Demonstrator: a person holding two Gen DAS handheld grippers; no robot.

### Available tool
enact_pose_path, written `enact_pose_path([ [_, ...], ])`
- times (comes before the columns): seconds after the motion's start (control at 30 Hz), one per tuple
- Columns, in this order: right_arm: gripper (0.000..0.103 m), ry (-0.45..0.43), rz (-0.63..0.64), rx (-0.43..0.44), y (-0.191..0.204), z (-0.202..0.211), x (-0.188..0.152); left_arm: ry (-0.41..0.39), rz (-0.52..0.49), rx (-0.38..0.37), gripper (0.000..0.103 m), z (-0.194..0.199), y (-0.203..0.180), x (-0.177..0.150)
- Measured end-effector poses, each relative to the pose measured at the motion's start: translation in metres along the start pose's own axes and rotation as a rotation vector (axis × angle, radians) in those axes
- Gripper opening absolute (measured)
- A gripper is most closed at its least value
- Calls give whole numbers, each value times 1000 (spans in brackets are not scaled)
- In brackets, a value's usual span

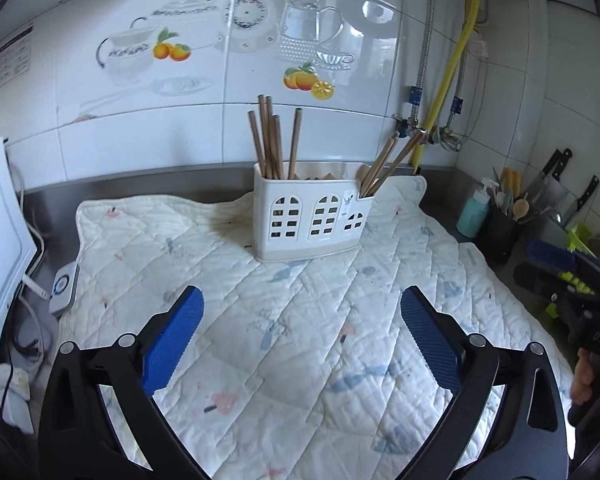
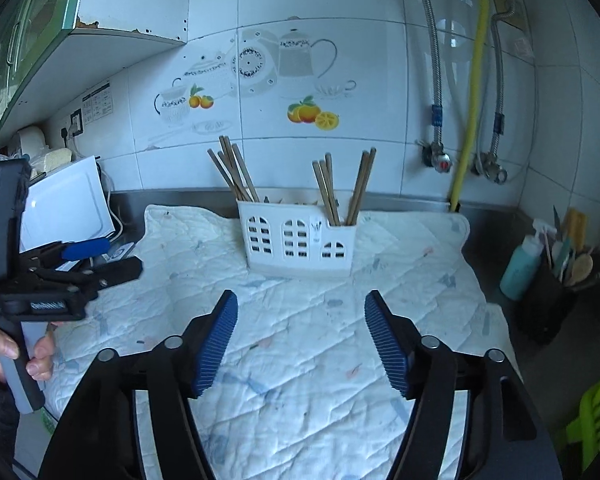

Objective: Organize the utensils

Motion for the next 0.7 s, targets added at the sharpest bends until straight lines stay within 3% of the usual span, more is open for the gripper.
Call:
enact_pose_path([
  [0.23, 74, 13, -33, -51, 2, 10, -32, 7, -5, 58, 98, 26, 12, -28],
  [0.37, 78, 31, -51, -51, 3, 12, -43, 10, 17, 53, 98, 34, 17, -39],
  [0.7, 85, 17, -50, -73, 1, 20, -45, -13, 0, 56, 98, 45, 16, -44],
])
Point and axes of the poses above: each gripper's, at about its wrist camera, not at the fingertips, and z roughly against the way its jaws point, y to its left, x to its top, the point moved 8 cm from there along -z, roughly the way its jaws point, and after that the axes turned 8 degrees about -y, right-handed, at the moved point
